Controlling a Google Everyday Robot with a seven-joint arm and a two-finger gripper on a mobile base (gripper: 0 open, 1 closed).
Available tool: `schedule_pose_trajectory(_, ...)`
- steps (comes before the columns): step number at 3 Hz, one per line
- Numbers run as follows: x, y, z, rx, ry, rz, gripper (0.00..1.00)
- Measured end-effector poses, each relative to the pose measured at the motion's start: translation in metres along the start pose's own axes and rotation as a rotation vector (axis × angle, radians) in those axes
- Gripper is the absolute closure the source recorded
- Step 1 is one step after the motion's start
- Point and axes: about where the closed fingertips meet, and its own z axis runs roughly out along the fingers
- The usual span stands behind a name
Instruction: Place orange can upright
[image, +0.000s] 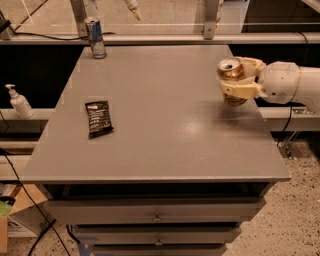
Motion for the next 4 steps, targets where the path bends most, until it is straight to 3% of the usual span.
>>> schedule_pose_trajectory(1,0.005,-0.002,-0.005,0.021,-0.062,0.008,1.0)
schedule_pose_trajectory(2,0.009,-0.005,-0.012,0.048,-0.122,0.042,0.82)
schedule_pose_trajectory(4,0.011,-0.011,-0.022,0.093,-0.209,0.104,0.36)
